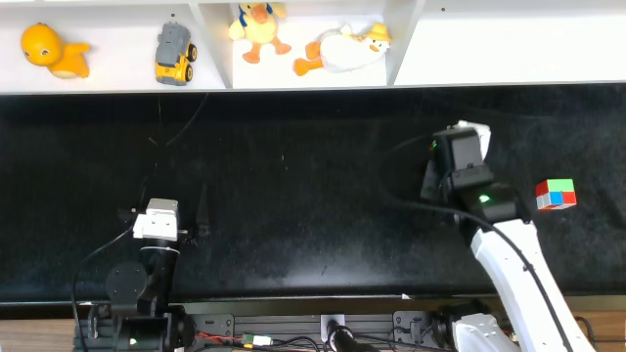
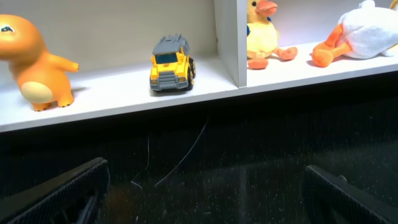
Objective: Store Toys
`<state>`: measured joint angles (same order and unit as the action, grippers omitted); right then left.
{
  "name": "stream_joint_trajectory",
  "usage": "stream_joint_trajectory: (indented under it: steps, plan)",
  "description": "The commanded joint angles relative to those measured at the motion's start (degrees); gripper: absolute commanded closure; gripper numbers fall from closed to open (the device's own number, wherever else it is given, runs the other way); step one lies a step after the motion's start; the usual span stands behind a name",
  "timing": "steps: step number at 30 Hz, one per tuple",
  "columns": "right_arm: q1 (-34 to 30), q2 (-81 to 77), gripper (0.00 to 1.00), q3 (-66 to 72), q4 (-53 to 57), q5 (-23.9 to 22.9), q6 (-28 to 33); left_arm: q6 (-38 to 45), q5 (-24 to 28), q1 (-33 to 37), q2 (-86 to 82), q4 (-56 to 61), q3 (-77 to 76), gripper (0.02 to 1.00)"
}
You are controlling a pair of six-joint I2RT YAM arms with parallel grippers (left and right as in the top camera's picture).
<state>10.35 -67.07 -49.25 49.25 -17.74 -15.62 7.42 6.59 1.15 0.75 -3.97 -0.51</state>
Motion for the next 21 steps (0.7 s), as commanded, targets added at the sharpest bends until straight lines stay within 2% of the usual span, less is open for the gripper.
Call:
stream_joint_trajectory:
  steps: [1, 11, 21]
  plan:
    - [-2.5, -5.1, 0.941, -9.7, -0.7, 0.4, 9.3, -0.7, -0.5, -0.2, -0.6, -0.4, 0.0, 0.02]
    - [-3.4, -23.2, 0.934, -26.7, -2.0, 1.8, 18.9, -0.7, -0.5, -0.2, -0.6, -0.4, 0.0, 0.02]
    - [-5.5, -35.2, 0.925, -35.5, -6.3, 4.7, 22.5, -0.7, -0.5, -0.2, -0.6, -0.4, 0.0, 0.02]
